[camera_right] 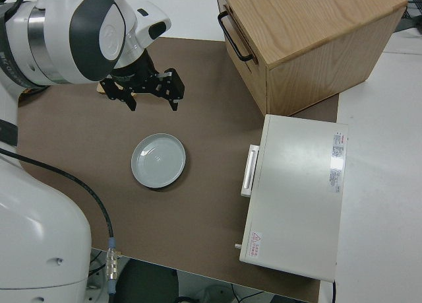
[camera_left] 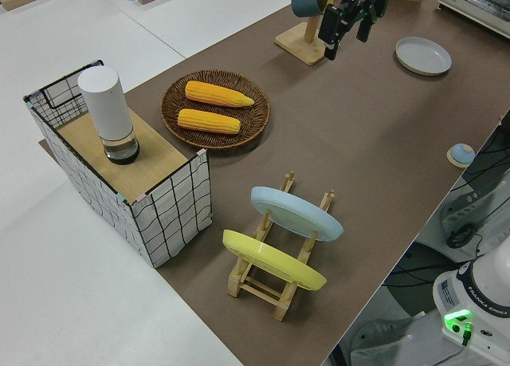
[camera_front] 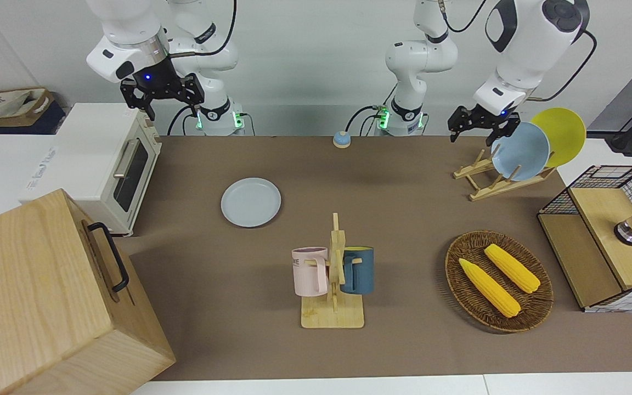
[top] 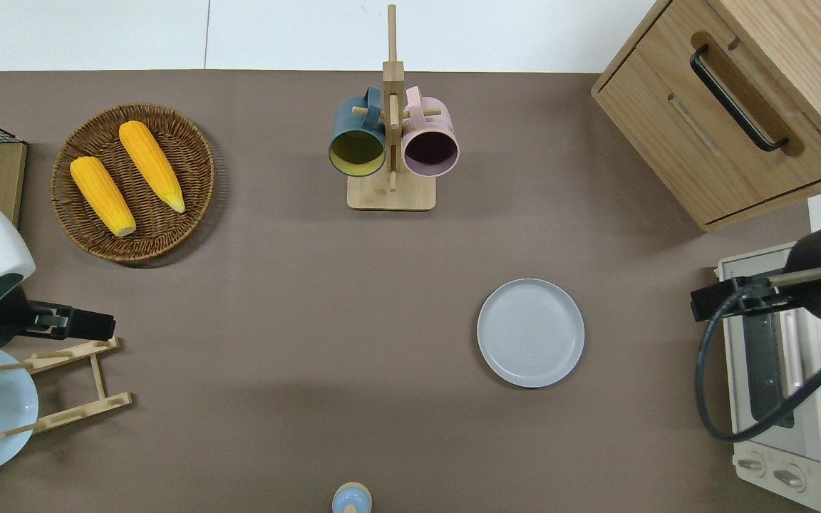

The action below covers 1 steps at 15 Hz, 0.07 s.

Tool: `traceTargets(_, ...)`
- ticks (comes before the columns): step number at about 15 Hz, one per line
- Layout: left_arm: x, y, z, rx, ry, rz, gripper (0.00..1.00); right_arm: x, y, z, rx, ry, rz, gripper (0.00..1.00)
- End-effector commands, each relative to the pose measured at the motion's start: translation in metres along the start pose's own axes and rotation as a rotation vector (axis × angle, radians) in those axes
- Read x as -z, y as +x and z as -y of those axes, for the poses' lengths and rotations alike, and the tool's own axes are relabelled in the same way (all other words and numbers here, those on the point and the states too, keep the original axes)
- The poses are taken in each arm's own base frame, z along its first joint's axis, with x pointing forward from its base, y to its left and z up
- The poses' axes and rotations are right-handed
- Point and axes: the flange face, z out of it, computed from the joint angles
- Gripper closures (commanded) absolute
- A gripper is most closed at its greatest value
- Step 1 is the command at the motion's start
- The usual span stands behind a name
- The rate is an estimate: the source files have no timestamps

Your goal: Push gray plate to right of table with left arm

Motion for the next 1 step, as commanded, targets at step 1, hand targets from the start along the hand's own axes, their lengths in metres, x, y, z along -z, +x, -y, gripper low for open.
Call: traceTargets(1,0.0050,-0.0008,0.0001,-0.018,0.023,-0.001,0.01,0.0039,-0.0032,-0.0006,-0.015,0.004,0.004,0.017)
